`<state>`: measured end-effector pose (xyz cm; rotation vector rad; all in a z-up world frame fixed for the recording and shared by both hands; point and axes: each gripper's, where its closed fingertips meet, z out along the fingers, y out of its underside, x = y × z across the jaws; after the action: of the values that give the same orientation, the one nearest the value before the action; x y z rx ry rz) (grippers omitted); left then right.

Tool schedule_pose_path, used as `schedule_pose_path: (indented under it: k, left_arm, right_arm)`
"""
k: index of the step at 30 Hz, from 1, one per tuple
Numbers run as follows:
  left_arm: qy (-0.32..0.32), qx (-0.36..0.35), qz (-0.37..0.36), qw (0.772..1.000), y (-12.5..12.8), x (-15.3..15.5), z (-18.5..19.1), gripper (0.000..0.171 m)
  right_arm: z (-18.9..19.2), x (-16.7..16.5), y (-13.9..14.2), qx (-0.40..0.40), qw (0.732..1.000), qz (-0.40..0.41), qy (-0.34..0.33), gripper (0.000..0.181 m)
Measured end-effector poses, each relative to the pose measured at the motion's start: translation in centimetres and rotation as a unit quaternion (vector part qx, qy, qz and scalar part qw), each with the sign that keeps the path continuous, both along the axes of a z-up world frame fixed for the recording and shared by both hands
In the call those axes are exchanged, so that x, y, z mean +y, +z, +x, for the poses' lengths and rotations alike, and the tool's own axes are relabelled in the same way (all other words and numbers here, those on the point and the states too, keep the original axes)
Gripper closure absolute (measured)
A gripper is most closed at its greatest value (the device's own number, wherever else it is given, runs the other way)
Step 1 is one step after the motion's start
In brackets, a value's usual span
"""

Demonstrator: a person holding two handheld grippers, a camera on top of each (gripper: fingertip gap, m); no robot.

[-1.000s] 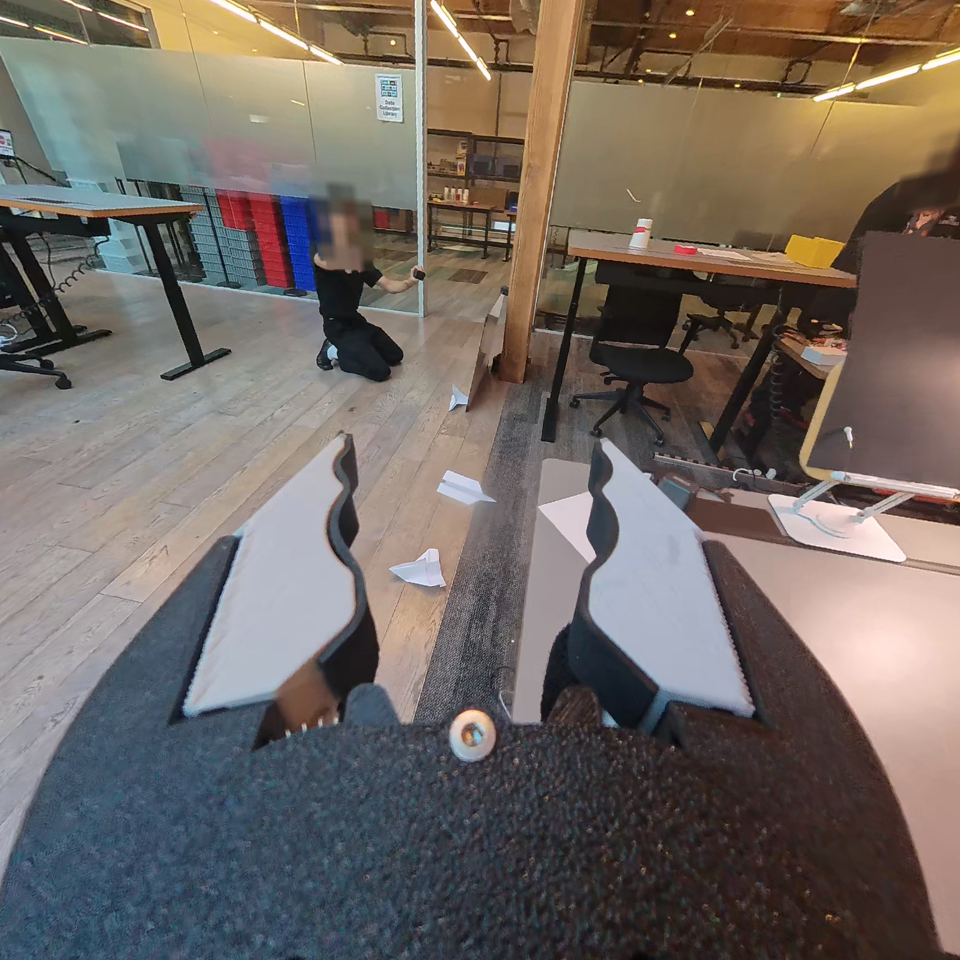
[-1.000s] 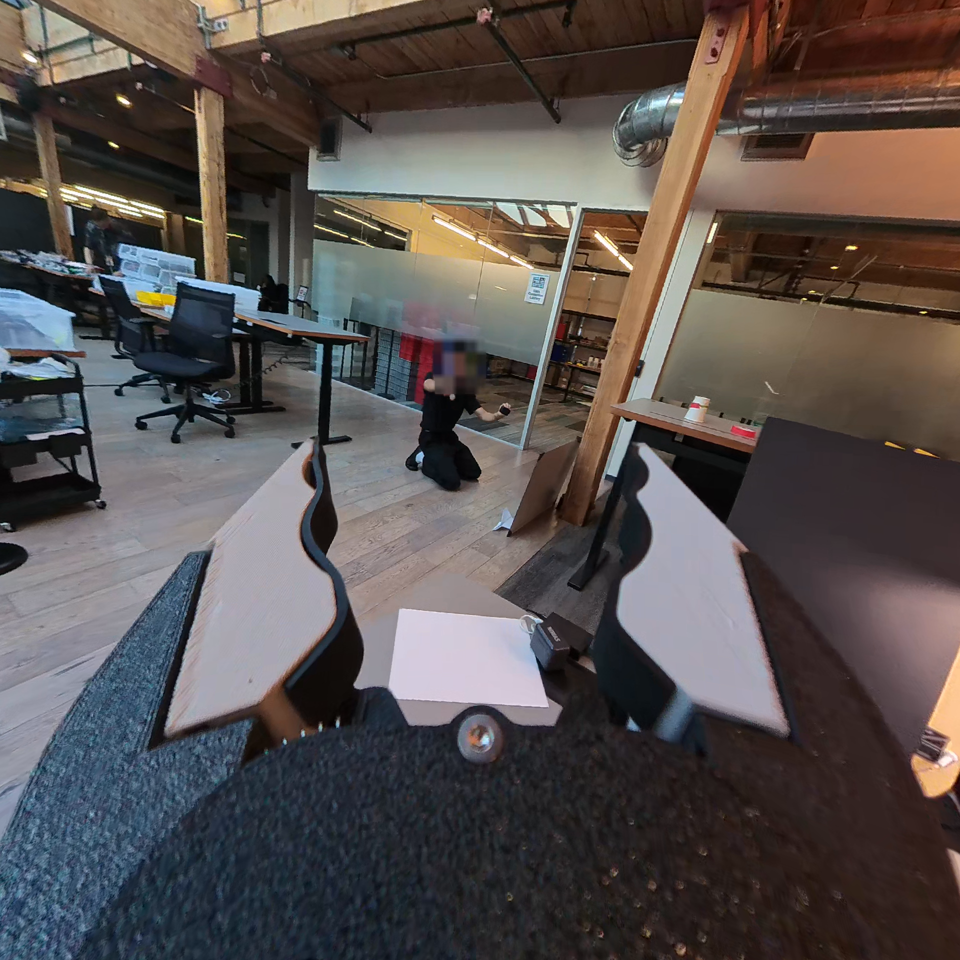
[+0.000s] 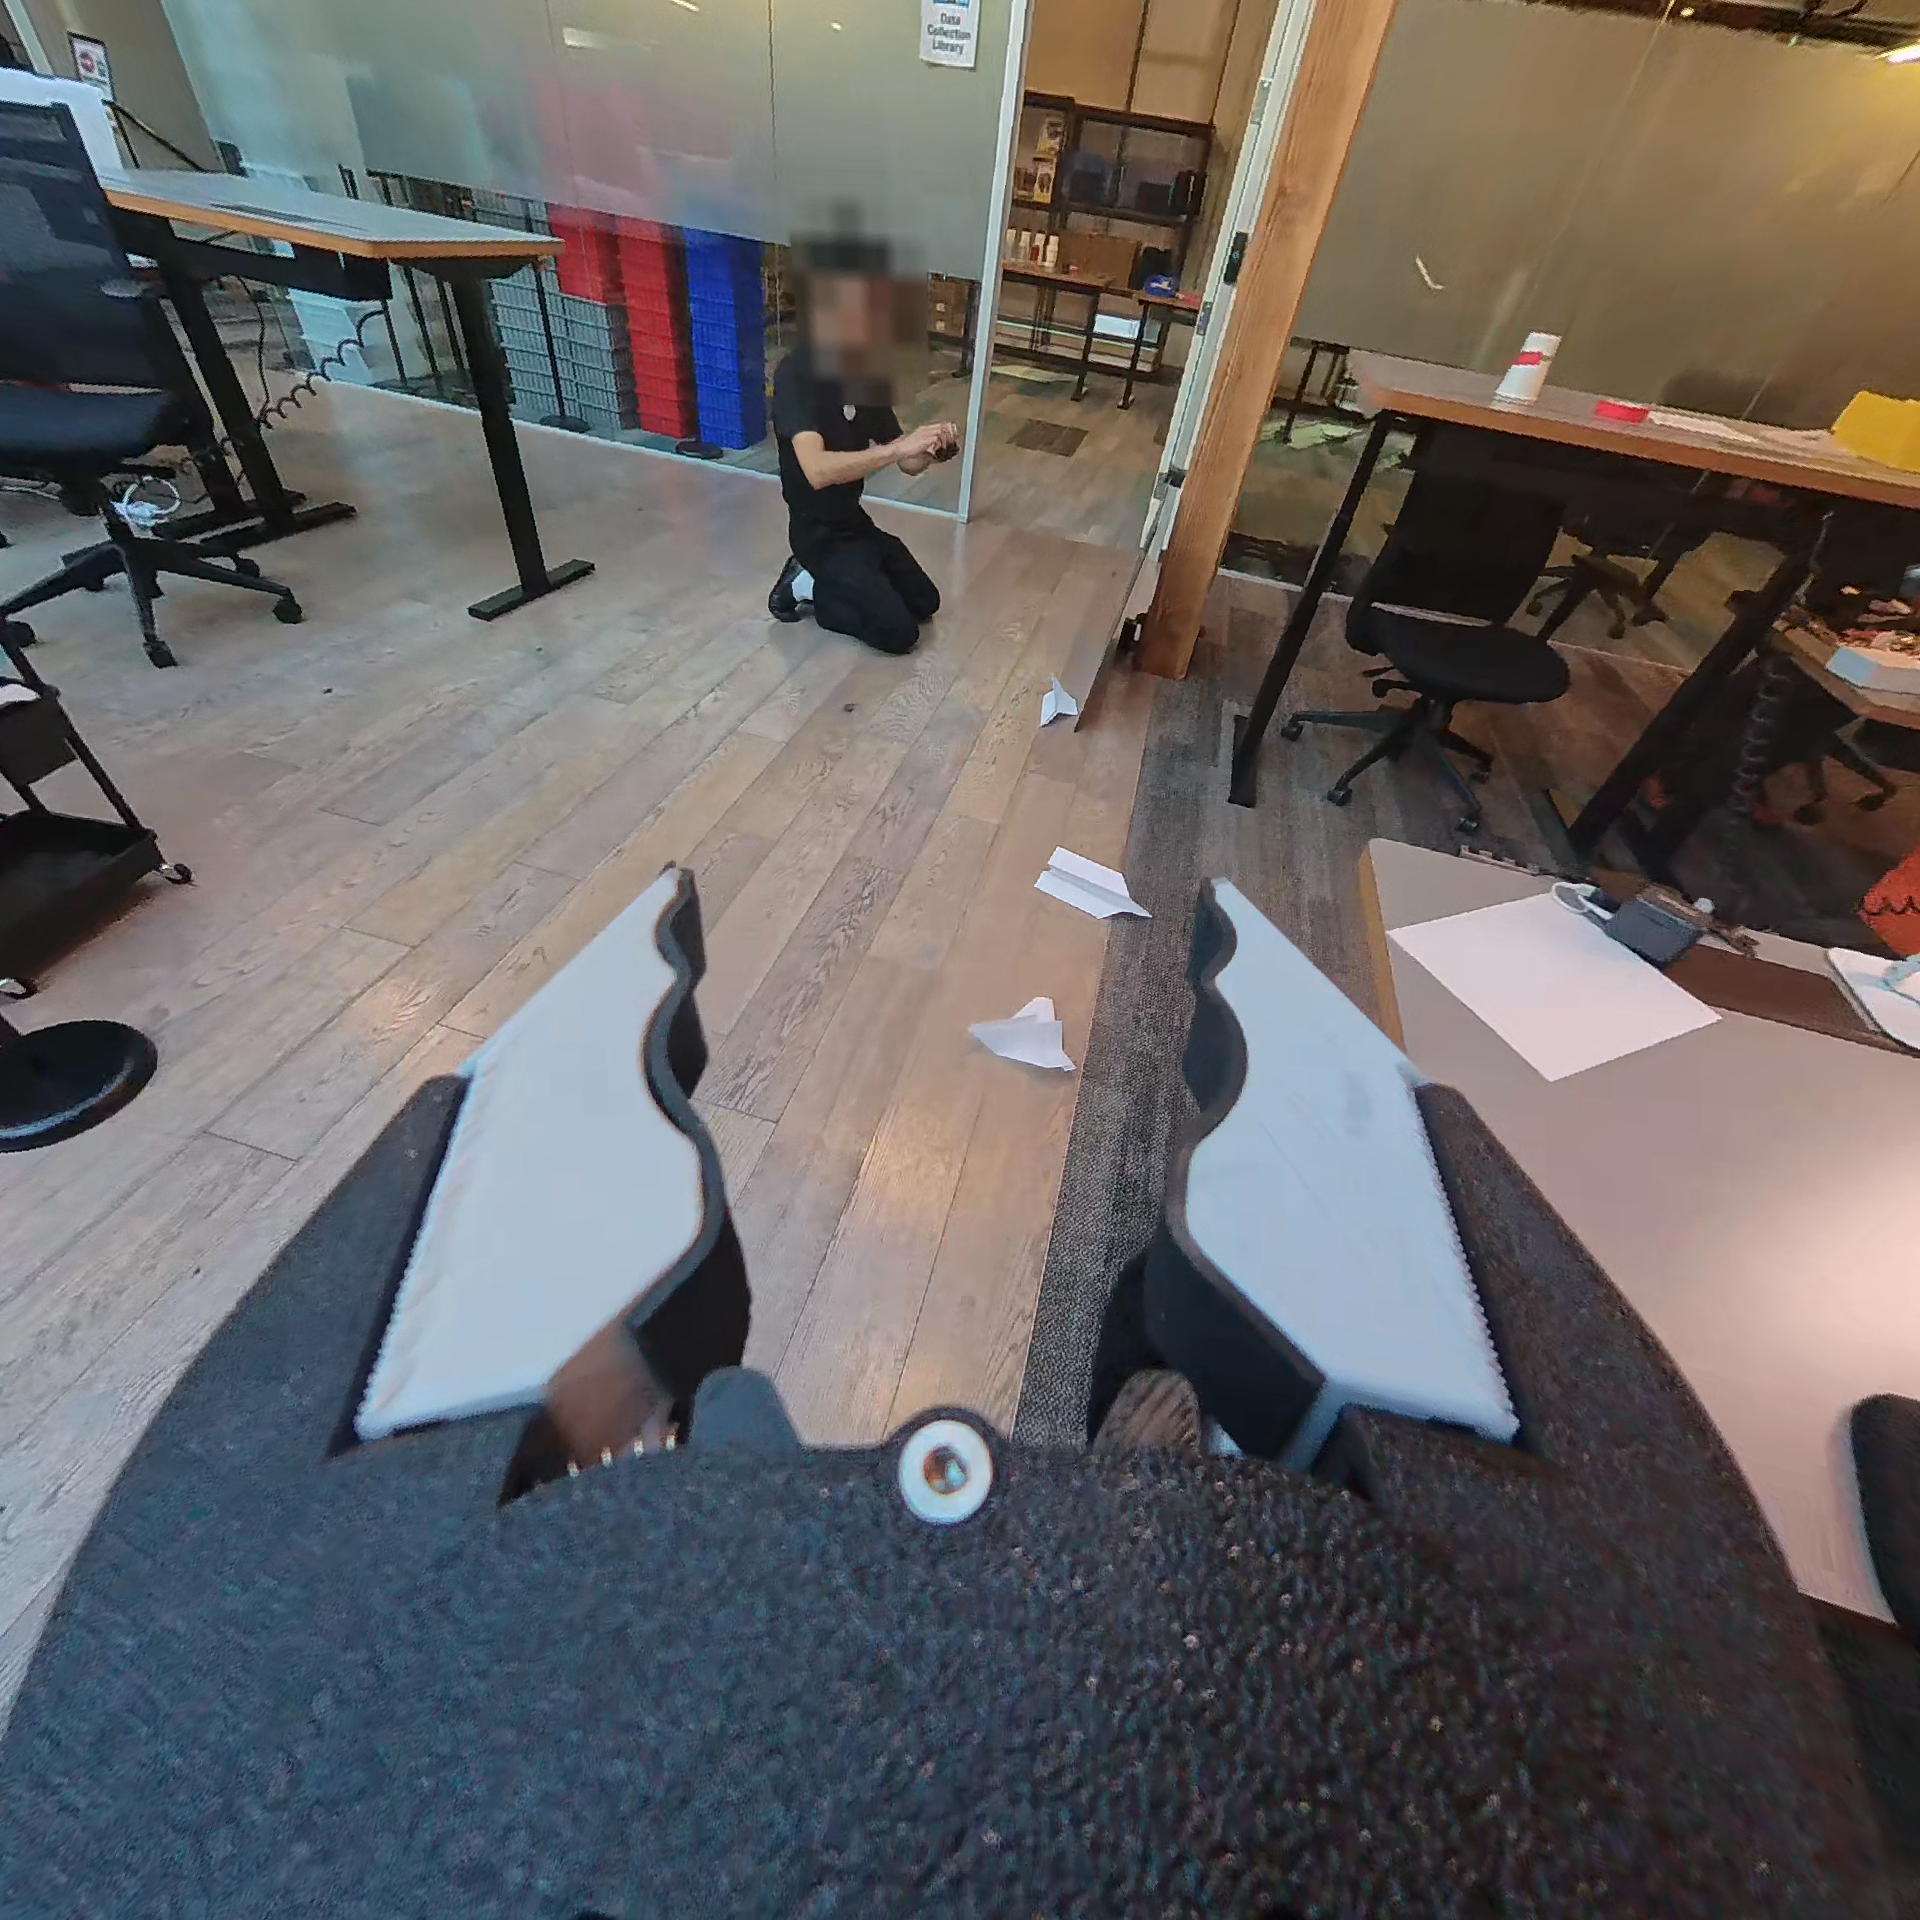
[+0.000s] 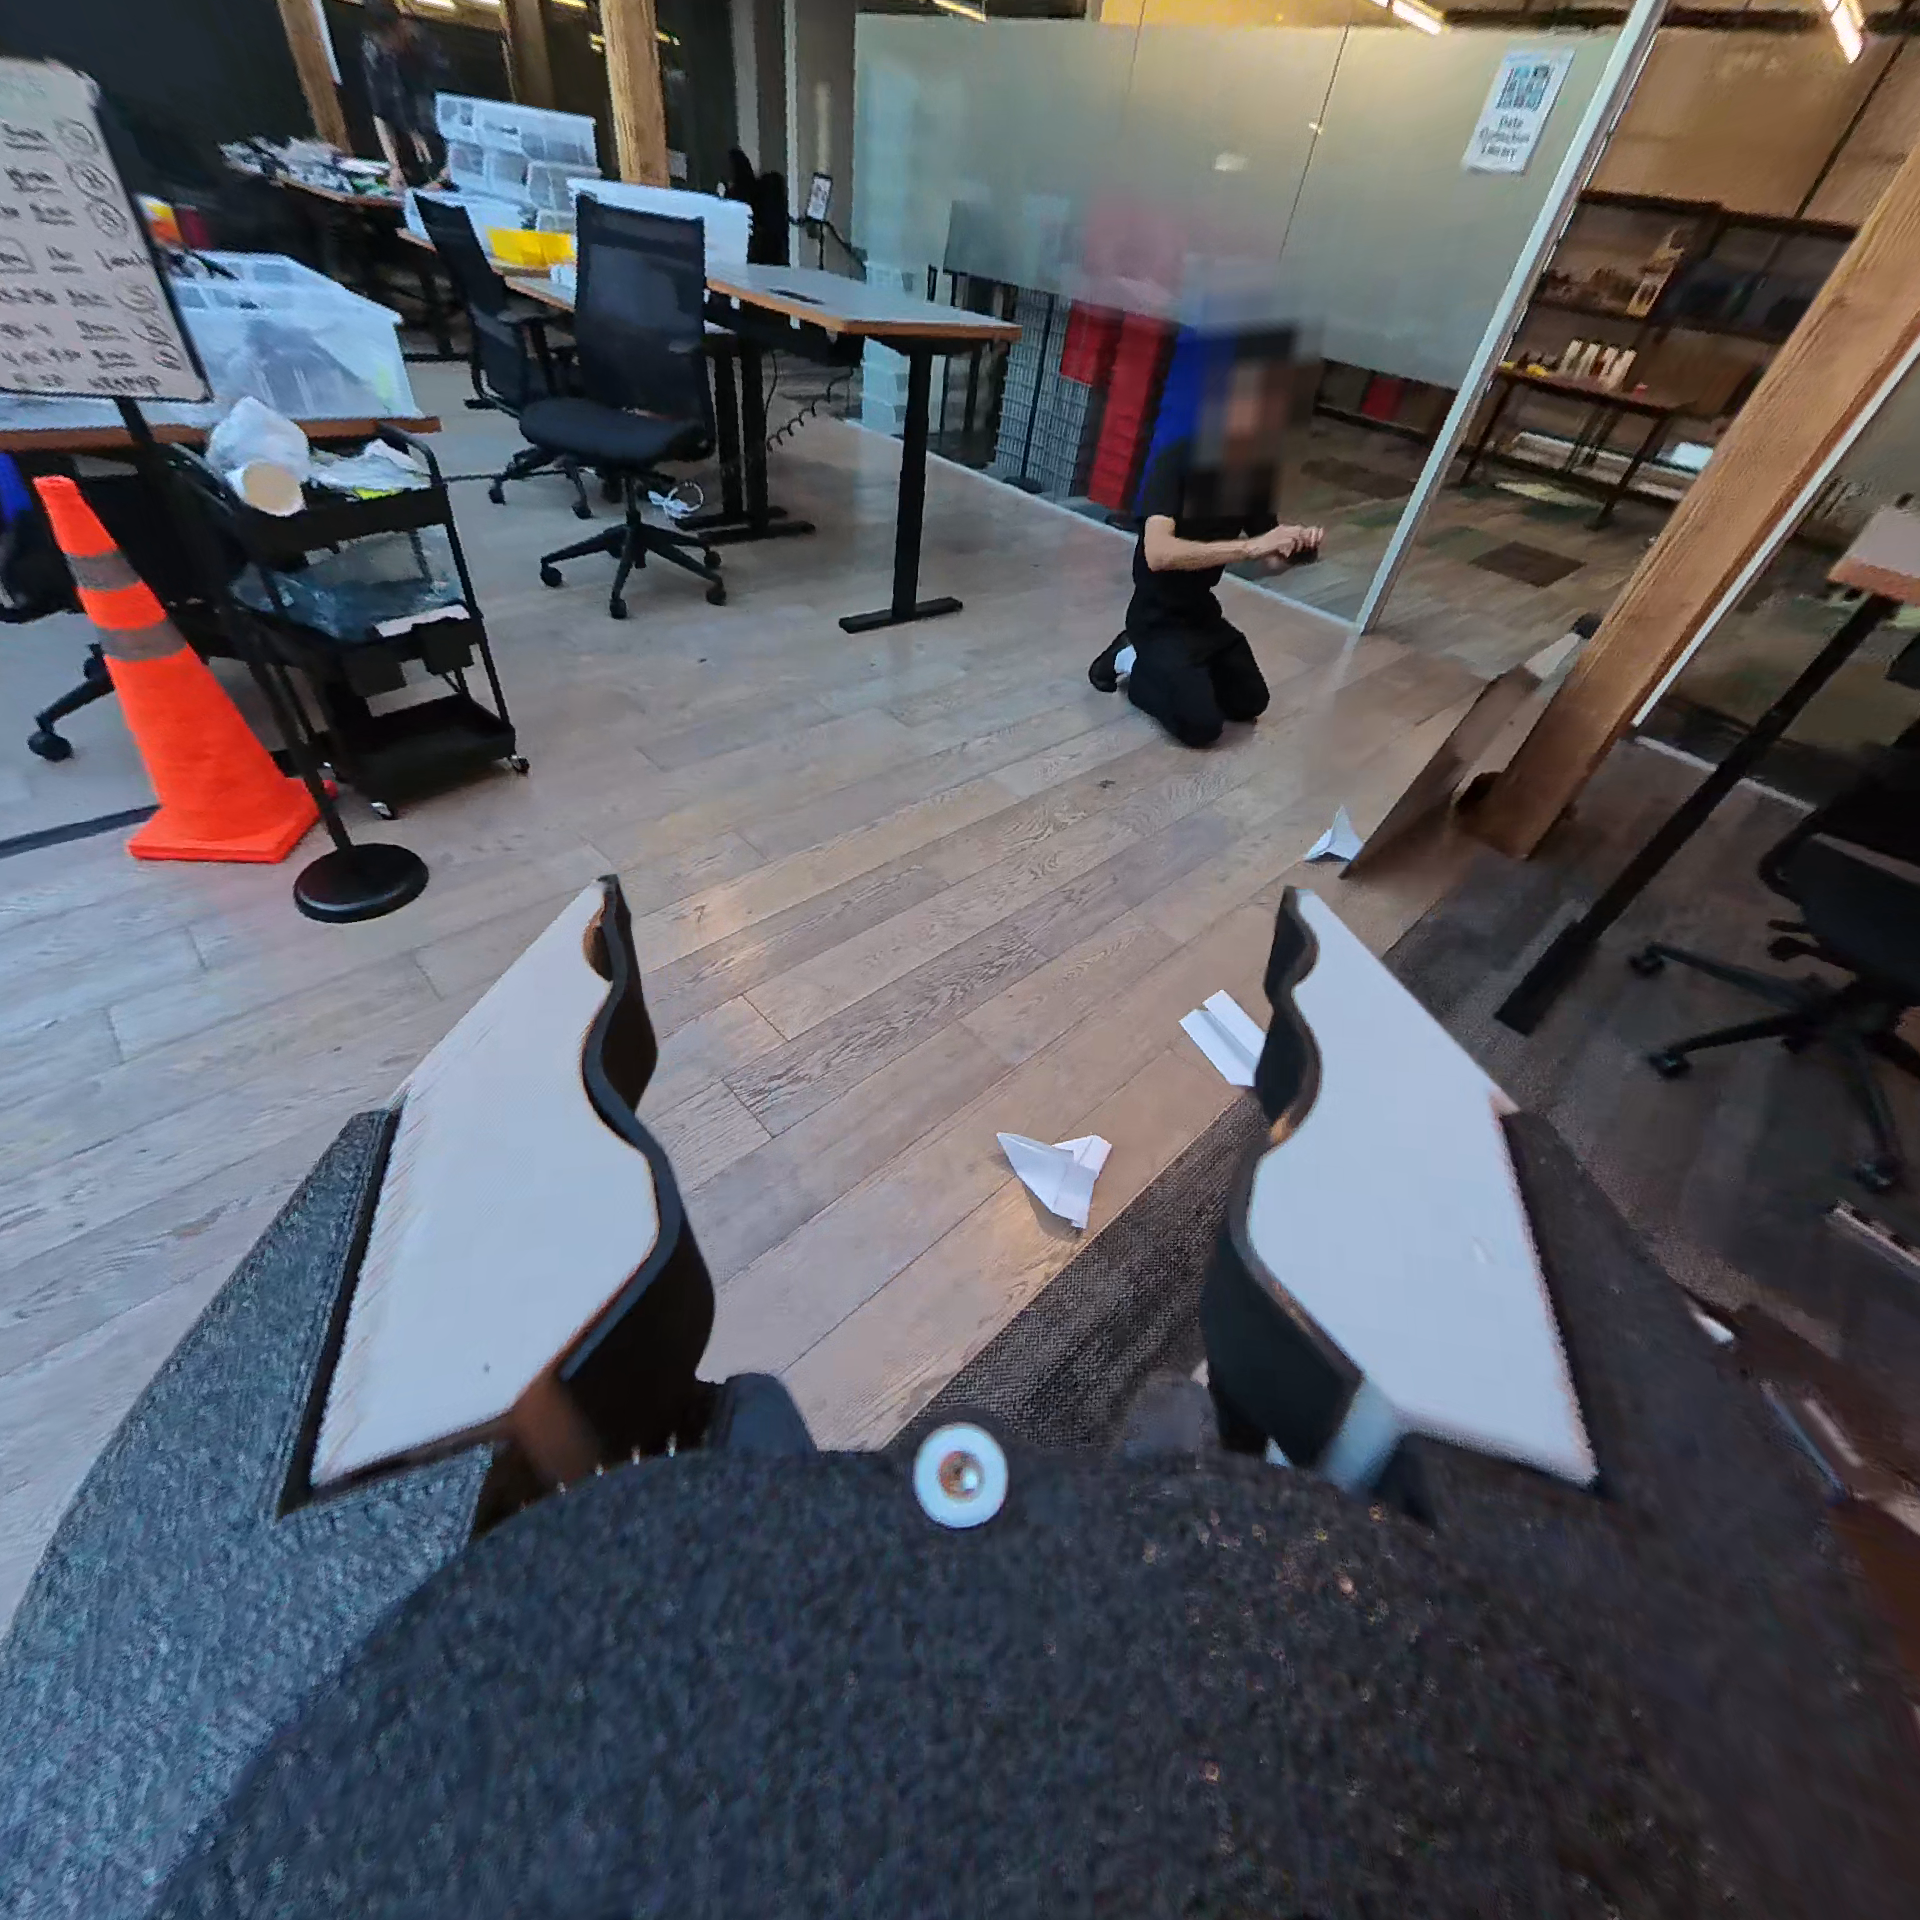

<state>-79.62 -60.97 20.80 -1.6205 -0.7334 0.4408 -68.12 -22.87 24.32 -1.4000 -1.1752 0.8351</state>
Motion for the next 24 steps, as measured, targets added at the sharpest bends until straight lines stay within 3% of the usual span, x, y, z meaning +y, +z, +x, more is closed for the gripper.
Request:
schedule_pose_path:
  k: [7, 12, 18, 24]
  left_arm:
    - [-0.004, -0.004, -0.035, 0.999, -1.4, 2.0, -12.9, 0.079]
    - [-0.016, 0.004, -0.042, 0.999, -1.1, 5.6, -22.0, 0.078]
    - [-0.073, -0.004, -0.040, 0.997, -2.0, 12.8, -32.1, 0.078]
    - [-0.142, 0.003, -0.023, 0.990, -1.5, 21.4, -44.2, 0.078]
  right_arm:
    - [-9.6, 3.5, -5.7, -0.013, 0.998, -0.050, -0.036, 0.063]
    - [-14.1, 6.1, -6.9, -0.015, 0.995, -0.073, -0.069, 0.066]
    - [-16.7, 8.0, -6.0, -0.013, 0.990, -0.068, -0.122, 0.066]
    - [-16.2, 10.9, -6.2, -0.002, 0.967, -0.067, -0.246, 0.067]
